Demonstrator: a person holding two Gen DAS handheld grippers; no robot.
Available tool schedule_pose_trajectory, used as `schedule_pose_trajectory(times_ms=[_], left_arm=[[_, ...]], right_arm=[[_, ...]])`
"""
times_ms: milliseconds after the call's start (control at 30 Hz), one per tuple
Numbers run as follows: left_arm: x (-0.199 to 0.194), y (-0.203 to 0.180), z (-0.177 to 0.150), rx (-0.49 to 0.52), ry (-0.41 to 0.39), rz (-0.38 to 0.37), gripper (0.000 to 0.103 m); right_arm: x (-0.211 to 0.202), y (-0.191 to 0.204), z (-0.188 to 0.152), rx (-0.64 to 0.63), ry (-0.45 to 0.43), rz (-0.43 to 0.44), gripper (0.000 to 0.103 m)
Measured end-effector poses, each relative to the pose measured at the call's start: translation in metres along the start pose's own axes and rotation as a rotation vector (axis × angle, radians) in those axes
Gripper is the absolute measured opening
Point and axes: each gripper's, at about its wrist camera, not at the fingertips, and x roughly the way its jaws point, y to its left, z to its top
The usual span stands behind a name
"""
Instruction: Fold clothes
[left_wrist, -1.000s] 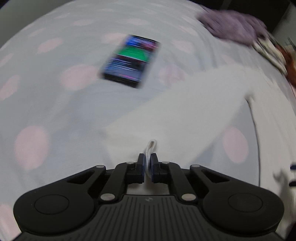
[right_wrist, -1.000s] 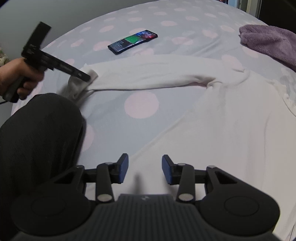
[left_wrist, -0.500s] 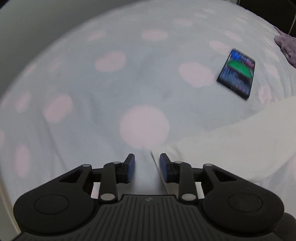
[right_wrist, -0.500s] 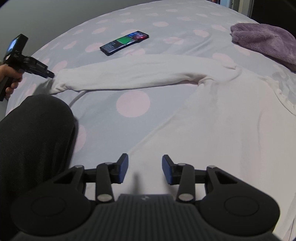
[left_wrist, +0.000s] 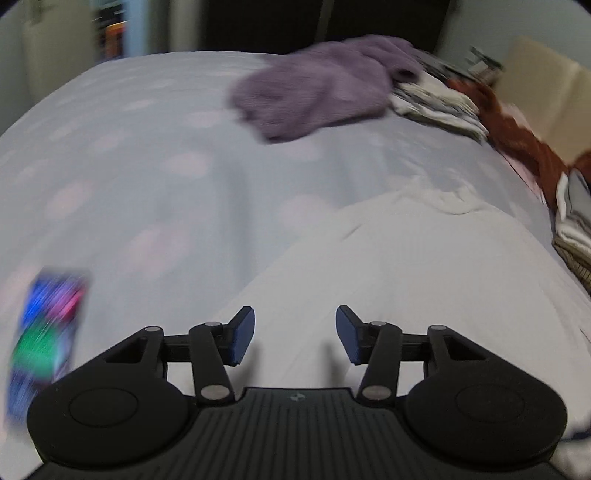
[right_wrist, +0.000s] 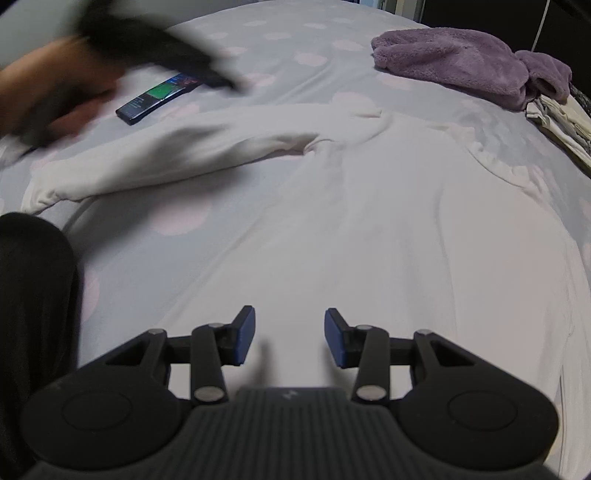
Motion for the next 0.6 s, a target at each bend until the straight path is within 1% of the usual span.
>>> schedule_pose_trajectory(times_ms=[67,100,167,200,233,267,367,467,533,600], left_arm=[[0.033,-0.017,0.025,0.046,0.009,-0.031,0.046],[0.046,-0.029,0.036,0.073,0.019,-0.032,0.046],[0.076,-0.043,0.048,0.113,0.028,-0.022,0.046],[0.087,-0.048,0.052,0.121,0.037,-0.018,0.046],[0.098,-0.053,0.055,0.128,0.047,-0.014,0.046],[0.105,-0.057,0.057,0.133,0.054,-0.015,0.046],[0.122,-0.066,0.063,0.144,0.072,-0.016,0.047],[0.137,-0.068,0.071,0.15,0.087,-0.013,0.047],[0.146,-0.068,0.076,0.154,0.106,-0.013,0.047],[0.154,-0.067,0.081,0.155,0.124,-0.011,0.047]], right_arm=[[-0.004,-0.006,-0.008,0.009,-0.013,-0.033,0.045],[-0.005,-0.014,-0.011,0.01,-0.013,-0.078,0.045],[-0.006,-0.042,-0.016,0.002,-0.015,-0.191,0.045],[-0.006,-0.057,-0.018,-0.001,-0.018,-0.244,0.047],[-0.006,-0.074,-0.019,0.003,-0.022,-0.289,0.05],[-0.004,-0.094,-0.015,0.027,-0.028,-0.313,0.05],[0.007,-0.17,0.001,0.096,-0.069,-0.356,0.05],[0.027,-0.251,0.021,0.113,-0.096,-0.362,0.051],[0.045,-0.303,0.039,0.091,-0.075,-0.374,0.051],[0.064,-0.345,0.054,0.08,-0.041,-0.382,0.05]])
